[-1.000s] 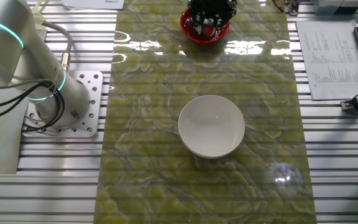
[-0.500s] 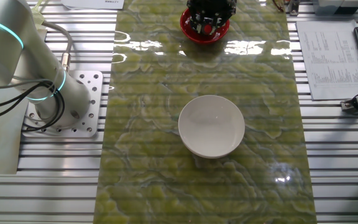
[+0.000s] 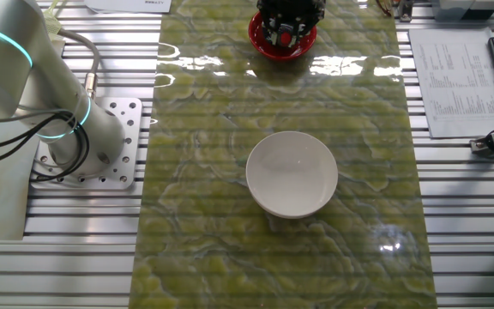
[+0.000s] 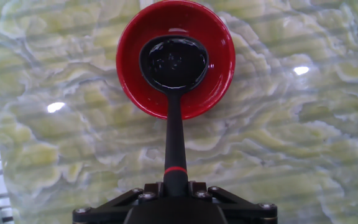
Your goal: Scoop water with a large spoon from one bowl to another
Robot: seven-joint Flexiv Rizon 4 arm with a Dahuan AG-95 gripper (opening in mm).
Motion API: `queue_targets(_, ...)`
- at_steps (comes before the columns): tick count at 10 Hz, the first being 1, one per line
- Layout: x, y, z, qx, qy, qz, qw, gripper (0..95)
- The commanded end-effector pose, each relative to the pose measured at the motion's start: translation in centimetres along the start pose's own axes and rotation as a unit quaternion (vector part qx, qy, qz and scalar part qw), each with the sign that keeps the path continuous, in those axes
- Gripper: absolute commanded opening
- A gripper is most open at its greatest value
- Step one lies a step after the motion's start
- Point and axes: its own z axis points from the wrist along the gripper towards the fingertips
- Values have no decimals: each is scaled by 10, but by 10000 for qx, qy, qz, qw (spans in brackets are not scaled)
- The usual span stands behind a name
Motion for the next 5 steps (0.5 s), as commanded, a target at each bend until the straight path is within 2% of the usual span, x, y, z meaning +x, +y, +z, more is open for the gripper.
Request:
queue_targets(1, 1, 1, 0, 36, -28, 35, 10000, 0)
queue_targets(5, 1, 1, -1, 86, -46, 42, 9999, 0)
